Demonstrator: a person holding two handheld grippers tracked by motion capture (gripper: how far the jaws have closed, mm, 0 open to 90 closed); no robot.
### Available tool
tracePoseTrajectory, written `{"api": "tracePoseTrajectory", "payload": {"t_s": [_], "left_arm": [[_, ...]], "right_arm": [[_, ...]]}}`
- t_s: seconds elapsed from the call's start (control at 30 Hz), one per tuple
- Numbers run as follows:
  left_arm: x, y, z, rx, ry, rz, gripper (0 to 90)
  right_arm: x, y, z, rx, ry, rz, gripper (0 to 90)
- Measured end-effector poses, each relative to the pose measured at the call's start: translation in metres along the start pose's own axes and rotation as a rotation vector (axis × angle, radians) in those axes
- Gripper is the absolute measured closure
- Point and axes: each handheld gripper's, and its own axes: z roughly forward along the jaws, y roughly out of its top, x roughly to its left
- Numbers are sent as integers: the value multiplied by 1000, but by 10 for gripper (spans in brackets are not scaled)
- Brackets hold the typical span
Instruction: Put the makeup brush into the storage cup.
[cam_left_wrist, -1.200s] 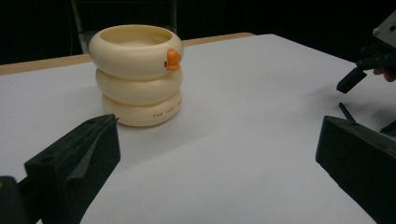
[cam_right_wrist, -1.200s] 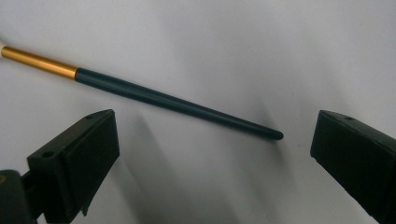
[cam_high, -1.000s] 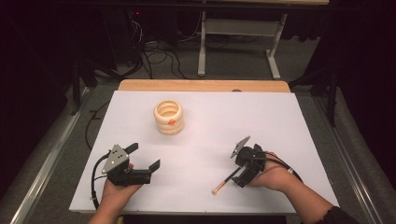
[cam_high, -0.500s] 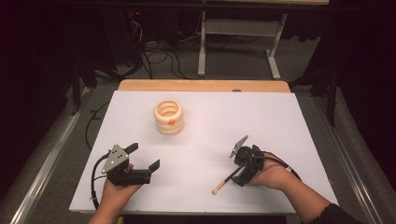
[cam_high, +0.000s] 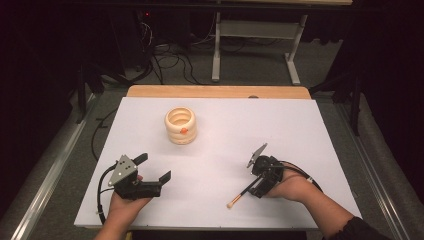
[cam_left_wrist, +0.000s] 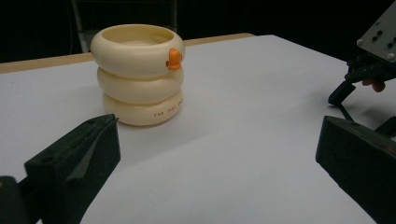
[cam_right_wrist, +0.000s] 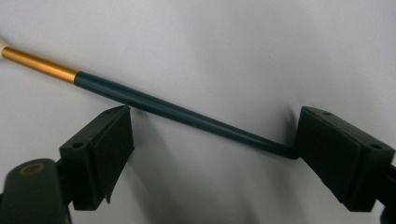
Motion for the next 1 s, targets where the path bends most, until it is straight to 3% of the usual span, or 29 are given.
{"api": "tracePoseTrajectory", "payload": {"t_s": [0.6, 1.0], "left_arm": [[0, 0, 0, 3, 0, 4, 5], [0, 0, 0, 0, -1, 2, 5]], "right_arm": [[-2, -3, -6, -20, -7, 10, 403], [-2, -3, -6, -20, -8, 10, 419]]}}
